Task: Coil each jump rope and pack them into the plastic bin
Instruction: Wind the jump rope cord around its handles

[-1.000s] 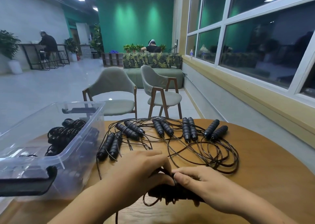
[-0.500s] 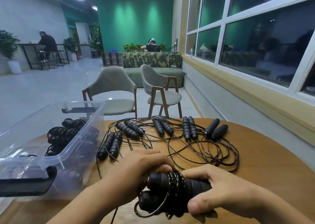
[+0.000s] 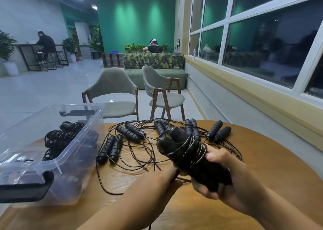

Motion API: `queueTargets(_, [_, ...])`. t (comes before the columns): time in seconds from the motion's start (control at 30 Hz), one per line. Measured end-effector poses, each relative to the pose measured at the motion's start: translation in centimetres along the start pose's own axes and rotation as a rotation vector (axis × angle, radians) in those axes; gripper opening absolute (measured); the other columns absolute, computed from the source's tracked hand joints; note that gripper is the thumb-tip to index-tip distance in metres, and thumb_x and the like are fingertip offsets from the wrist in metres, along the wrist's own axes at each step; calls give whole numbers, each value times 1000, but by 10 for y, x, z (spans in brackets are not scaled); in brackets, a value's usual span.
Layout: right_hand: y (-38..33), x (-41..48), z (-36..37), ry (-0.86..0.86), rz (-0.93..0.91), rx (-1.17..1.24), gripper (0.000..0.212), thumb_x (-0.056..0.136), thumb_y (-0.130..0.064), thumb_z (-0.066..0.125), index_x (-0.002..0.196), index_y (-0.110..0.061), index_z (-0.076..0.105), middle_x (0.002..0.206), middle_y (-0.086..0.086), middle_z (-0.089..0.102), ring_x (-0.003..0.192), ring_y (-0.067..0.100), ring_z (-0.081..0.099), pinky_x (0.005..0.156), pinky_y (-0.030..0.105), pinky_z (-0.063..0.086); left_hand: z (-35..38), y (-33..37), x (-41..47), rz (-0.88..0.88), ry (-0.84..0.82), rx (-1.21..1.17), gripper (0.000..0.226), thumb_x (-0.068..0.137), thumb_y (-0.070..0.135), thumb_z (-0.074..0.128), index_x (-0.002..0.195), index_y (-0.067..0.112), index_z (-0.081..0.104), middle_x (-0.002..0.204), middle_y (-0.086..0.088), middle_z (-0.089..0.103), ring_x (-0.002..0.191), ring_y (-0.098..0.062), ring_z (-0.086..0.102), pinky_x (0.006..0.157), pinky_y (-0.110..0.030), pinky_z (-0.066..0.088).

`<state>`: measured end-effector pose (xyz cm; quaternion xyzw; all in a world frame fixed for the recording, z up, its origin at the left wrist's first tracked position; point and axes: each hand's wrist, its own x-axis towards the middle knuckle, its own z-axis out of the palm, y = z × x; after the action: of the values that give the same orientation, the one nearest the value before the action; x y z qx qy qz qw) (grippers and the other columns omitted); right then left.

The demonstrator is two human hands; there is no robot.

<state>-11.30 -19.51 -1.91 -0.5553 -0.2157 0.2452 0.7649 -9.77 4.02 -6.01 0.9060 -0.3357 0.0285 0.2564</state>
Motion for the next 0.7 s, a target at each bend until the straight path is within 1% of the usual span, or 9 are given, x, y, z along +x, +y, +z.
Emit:
queueTargets(0.03, [-1,-3,0,10,-39,30,57,85,-46,75,133,-16,68,117,28,63,71,24,57,53,26,40,0,6,1,-21,-22,31,22,109,45,45,131,45,42,89,16,55,82,-4,50,68,-24,35])
queueTargets(0.1, [2,-5,-6,106,-73,-7,56,86,-42,69,136,-16,68,118,29,62,72,26,57,54,29,41,-2,14,0,-29,-65,91,30,109,45,44,139,44,41,104,10,65,95,-10,59,73,-23,41])
queueTargets(0.17, [3,-4,-15,233,-99,-29,57,84,-41,68,135,-14,67,119,34,62,72,28,58,54,31,41,-6,18,1,-55,-125,113,33,110,44,42,143,40,40,116,5,68,105,-17,62,78,-27,43])
queueTargets(0.27, [3,0,-23,378,-102,-128,52,88,-35,66,130,-4,61,122,41,59,74,33,58,55,36,40,-6,22,-1,-61,-114,178,32,111,43,39,143,37,40,117,3,66,106,-19,60,76,-29,39])
queueTargets(0.37, [4,3,-26,484,-79,-224,44,92,-34,68,117,1,56,114,36,63,77,35,61,57,38,42,-8,22,-1,-46,-108,240,32,111,44,37,142,38,42,123,8,65,111,-17,59,81,-31,43])
queueTargets(0.47, [5,5,-28,518,-60,-324,33,100,-30,74,111,-2,60,101,20,71,79,31,66,63,39,48,-14,23,-4,-22,-98,260,29,111,44,36,138,38,44,129,12,61,113,-13,57,77,-28,38])
queueTargets(0.57, [6,7,-25,521,-11,-418,26,97,-32,73,108,-10,66,104,20,72,80,27,69,66,38,52,-17,19,-5,-4,-73,298,26,110,47,35,130,37,47,125,13,61,107,-13,59,79,-31,46])
queueTargets(0.63, [10,8,-22,516,49,-530,18,98,-33,75,103,-17,69,103,18,72,78,22,70,66,35,54,-19,17,-6,16,-41,305,25,109,50,37,125,36,50,121,13,61,103,-12,59,78,-31,46])
queueTargets(0.7, [14,9,-19,505,106,-645,11,99,-32,76,100,-23,70,97,11,73,75,16,70,65,32,55,-20,14,-6,54,-7,324,27,107,54,37,119,35,52,116,13,61,99,-13,59,74,-32,45])
